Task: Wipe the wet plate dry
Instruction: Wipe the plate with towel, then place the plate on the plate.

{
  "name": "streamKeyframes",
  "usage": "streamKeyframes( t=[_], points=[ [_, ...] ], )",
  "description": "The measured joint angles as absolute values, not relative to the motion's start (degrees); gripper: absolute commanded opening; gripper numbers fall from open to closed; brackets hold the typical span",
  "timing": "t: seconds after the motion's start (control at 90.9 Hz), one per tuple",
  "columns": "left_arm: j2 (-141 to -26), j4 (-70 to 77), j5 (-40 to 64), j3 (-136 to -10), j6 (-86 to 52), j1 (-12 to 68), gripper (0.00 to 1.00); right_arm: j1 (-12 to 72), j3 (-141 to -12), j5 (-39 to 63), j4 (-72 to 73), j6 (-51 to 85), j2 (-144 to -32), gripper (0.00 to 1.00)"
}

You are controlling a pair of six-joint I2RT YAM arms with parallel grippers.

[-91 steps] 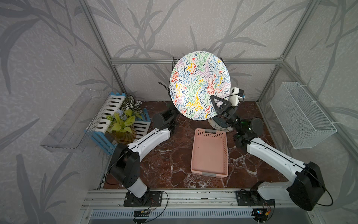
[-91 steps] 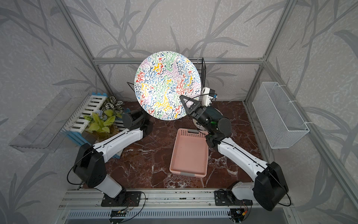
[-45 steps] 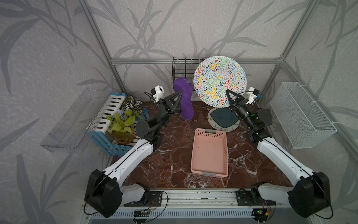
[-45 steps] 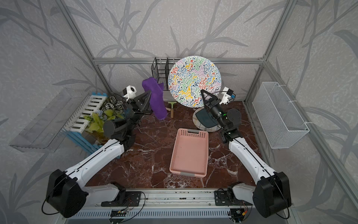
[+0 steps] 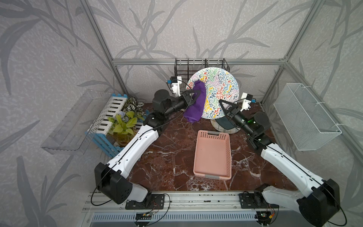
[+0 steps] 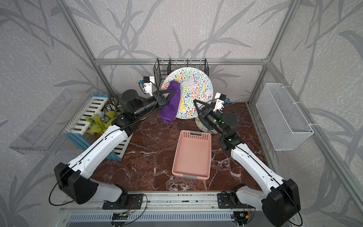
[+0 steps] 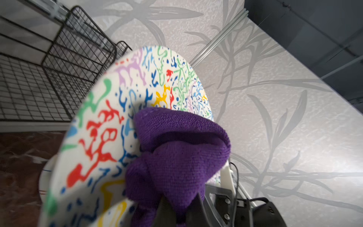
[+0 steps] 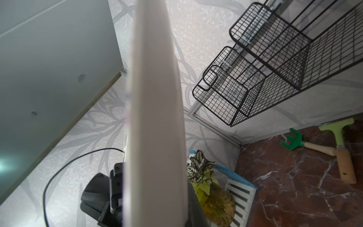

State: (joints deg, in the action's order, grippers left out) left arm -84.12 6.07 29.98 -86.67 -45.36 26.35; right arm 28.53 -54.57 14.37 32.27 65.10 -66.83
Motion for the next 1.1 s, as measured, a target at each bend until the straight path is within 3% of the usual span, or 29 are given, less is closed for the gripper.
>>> streamKeyframes(
  t=[0.11, 0.242, 0.407, 0.539, 0.671, 0.836, 0.946, 1.1],
  points=[
    [-87.70, -0.45, 30.50, -94.96, -35.53, 26.70, 0.00, 33.10, -54.59, 15.64, 27.53, 61.17, -65.71, 0.00],
    [-88.71, -4.40, 30.96, -95.20, -27.49, 32.42, 0.00, 34.28, -54.61, 18.57, 22.31, 59.90, -65.69, 0.00],
    [-86.94, -3.14, 30.09, -87.07, -24.67, 36.53, 0.00, 27.33, -54.57, 20.82, 20.12, 62.50, -66.19, 0.00],
    [-81.36, -1.98, 31.97, -76.90, -28.49, 29.56, 0.00, 19.88, -52.64, 19.73, 19.86, 65.56, -64.07, 0.00],
    [-77.03, -1.89, 32.32, -71.57, -32.08, 22.79, 0.00, 12.84, -46.44, 14.68, 15.73, 67.75, -54.57, 0.00],
    [-72.82, -1.85, 31.81, -68.73, -33.01, 21.56, 0.00, 4.75, -41.30, 11.84, 7.73, 70.06, -46.00, 0.00],
    [-71.40, -1.69, 31.79, -66.02, -33.08, 21.52, 0.00, -0.69, -39.48, 12.03, 5.82, 71.16, -47.48, 0.00],
    [-71.26, -1.96, 31.77, -61.95, -33.58, 21.50, 0.00, -3.40, -39.38, 12.88, 6.83, 70.94, -57.89, 0.00]
  ],
)
